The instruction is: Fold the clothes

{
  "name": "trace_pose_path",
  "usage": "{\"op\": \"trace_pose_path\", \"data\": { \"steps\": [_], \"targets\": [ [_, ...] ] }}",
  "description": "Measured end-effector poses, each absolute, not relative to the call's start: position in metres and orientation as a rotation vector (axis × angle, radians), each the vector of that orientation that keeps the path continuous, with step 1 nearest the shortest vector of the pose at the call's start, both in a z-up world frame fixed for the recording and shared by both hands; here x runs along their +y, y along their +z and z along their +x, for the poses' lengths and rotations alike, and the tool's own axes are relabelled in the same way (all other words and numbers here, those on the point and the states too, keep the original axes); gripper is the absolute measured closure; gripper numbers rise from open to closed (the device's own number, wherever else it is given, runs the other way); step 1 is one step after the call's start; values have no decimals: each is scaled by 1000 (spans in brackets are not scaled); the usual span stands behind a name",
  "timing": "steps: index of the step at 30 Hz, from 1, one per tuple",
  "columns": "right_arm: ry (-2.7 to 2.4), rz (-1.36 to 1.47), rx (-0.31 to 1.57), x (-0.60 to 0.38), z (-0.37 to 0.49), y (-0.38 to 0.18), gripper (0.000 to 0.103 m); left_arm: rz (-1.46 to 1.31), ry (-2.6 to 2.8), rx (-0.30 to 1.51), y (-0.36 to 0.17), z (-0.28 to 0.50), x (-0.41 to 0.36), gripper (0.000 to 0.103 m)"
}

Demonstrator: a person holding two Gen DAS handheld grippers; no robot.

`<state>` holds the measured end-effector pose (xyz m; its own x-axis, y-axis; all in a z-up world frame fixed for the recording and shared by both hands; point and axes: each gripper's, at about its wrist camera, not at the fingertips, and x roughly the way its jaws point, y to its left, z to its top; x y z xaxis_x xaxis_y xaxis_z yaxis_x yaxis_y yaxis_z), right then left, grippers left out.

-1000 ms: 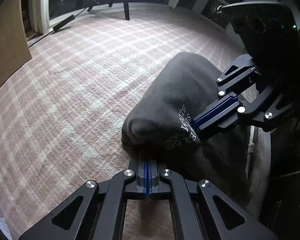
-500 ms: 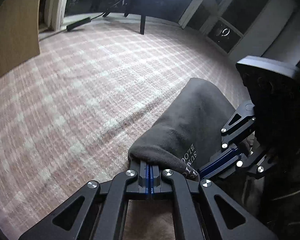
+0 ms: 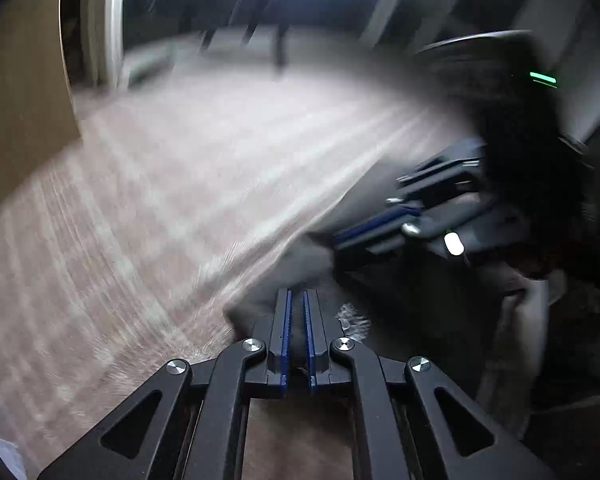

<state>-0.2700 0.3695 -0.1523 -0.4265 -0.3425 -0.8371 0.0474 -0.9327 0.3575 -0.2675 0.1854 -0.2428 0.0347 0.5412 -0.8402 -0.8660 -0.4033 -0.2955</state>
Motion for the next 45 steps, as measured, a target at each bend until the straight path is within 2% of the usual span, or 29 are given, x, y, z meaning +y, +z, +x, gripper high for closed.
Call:
{"op": "trace_pose_path", "data": {
  "steps": [2, 8, 12, 13, 15, 18, 19, 22, 25, 28, 32, 34, 36, 41, 43, 45],
  "targets": [
    [-2419, 1548, -415, 371, -266, -152, 99, -1190, 1640, 352, -237, -271, 180, 101],
    [-2578, 1453, -496, 423, -223, -107, 96, -1153, 1714, 375, -211, -260, 171, 100],
    [-2534, 1488, -739, 461, -210, -133, 96, -1187, 1684, 422, -229, -252, 186, 92],
    [-2502, 1523, -742, 459, -213, -143, 97, -1211, 1681, 469, -240, -251, 192, 97],
    [-2478, 1610, -660, 460, -210, -153, 101, -1242, 1686, 449, -244, -256, 189, 100],
    [-2581, 1513, -706, 481, -189, -127, 94, -1264, 1731, 471, -232, -255, 187, 103],
    [-2615, 1478, -722, 488, -182, -118, 89, -1241, 1741, 495, -225, -251, 190, 100],
    [-2648, 1500, -781, 512, -182, -120, 88, -1200, 1735, 527, -216, -244, 204, 93],
    [-2594, 1423, -841, 512, -191, -126, 88, -1240, 1717, 547, -232, -246, 214, 93],
    [-2547, 1575, -630, 483, -214, -155, 88, -1260, 1700, 528, -242, -250, 209, 94],
    [-2670, 1496, -666, 491, -193, -128, 88, -1271, 1746, 494, -219, -246, 194, 97],
    [-2650, 1438, -720, 491, -178, -114, 88, -1247, 1748, 454, -203, -233, 185, 93],
    [-2609, 1449, -665, 473, -166, -108, 88, -1251, 1729, 419, -196, -215, 178, 92],
    [-2493, 1583, -628, 440, -151, -149, 90, -1308, 1648, 369, -219, -178, 180, 88],
    [-2505, 1553, -670, 444, -146, -149, 90, -1355, 1666, 435, -240, -172, 179, 92],
    [-2527, 1578, -715, 448, -139, -140, 90, -1370, 1698, 389, -239, -173, 170, 91]
  ]
}}
